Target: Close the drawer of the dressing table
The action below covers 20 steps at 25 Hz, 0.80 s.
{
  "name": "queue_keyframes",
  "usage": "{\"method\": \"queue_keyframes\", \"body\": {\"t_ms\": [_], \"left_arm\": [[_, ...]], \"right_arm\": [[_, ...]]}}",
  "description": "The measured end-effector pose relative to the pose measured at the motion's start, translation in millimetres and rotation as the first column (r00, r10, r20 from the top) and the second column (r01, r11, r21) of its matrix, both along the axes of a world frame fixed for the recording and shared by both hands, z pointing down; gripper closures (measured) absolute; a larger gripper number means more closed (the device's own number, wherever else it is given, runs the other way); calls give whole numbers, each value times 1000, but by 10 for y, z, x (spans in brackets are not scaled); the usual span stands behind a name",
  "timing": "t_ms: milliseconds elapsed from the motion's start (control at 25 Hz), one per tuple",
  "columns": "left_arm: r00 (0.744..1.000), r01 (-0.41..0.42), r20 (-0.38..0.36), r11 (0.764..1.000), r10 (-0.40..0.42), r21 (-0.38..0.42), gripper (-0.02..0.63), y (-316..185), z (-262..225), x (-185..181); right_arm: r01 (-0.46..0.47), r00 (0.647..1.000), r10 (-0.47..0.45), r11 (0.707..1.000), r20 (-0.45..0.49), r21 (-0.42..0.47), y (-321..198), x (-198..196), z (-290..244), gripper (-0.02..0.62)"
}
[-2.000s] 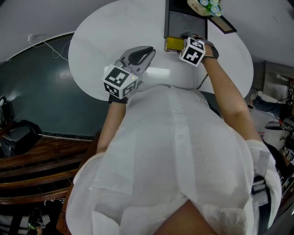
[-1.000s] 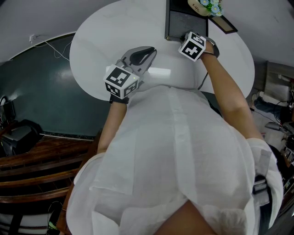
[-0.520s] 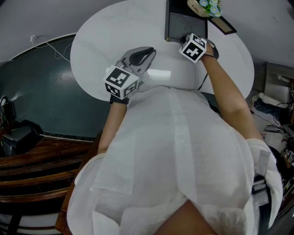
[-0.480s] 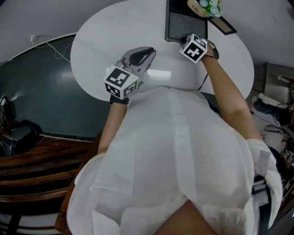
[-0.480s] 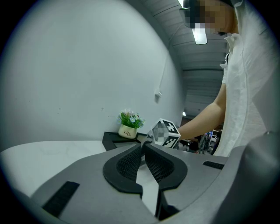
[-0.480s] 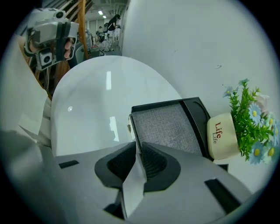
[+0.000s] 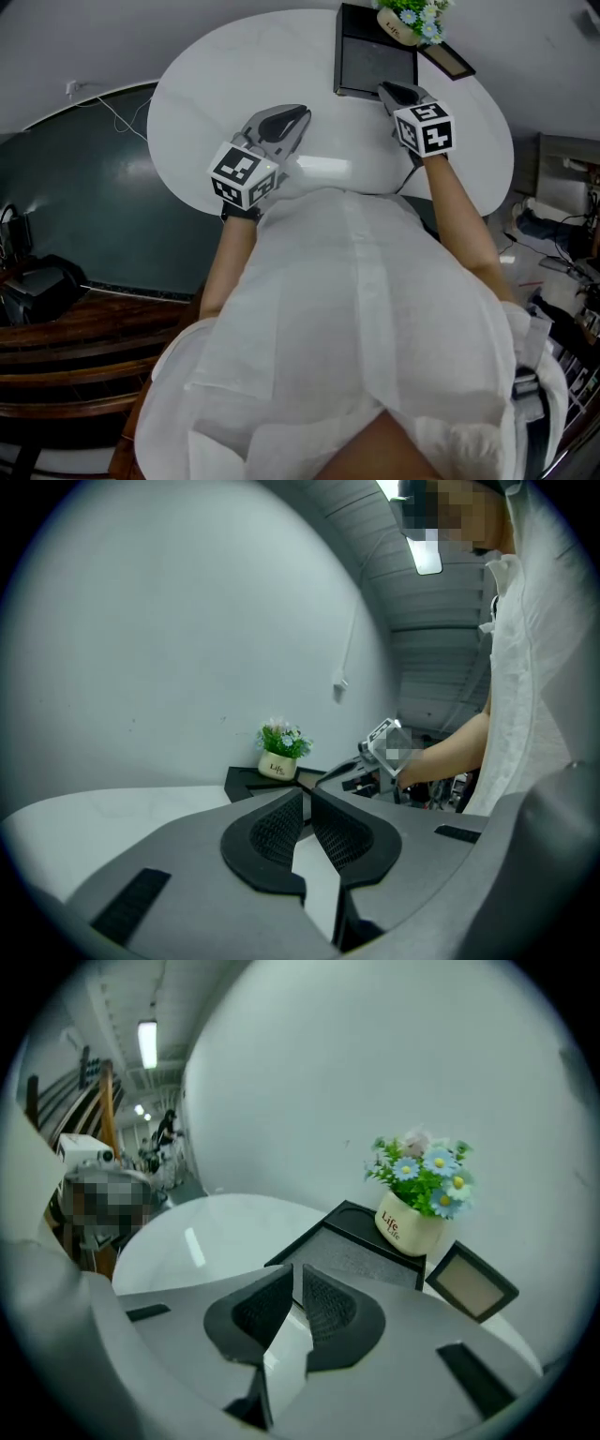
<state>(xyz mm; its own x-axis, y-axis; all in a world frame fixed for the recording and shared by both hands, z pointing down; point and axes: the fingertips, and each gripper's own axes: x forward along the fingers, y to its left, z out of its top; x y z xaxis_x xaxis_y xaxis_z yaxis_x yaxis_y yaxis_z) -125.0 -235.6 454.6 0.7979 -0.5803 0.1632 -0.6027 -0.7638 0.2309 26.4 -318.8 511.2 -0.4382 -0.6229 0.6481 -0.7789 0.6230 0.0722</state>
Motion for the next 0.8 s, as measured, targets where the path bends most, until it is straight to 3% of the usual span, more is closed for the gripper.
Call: {"method": "queue_keyframes", "body": {"t_ms": [120, 240, 560, 800], "left_arm": [[1000, 5, 13, 1000, -5, 1, 569, -11, -5, -19], [1000, 2, 18, 1000, -2, 6, 569, -23, -52, -35], [999, -22, 38, 999, 21, 34, 569, -127, -188, -22], [998, -41, 59, 997, 37, 65, 569, -70, -305, -67]], "right_arm": [[-98, 982, 96, 995, 165, 8, 139, 72, -137, 570], [-143, 963, 133, 989, 234, 24, 326, 110, -240, 577], [-215, 925, 167, 971, 340, 107, 726, 194, -488, 584], [-231, 936, 161, 952, 315, 199, 859, 223, -694, 586]]}}
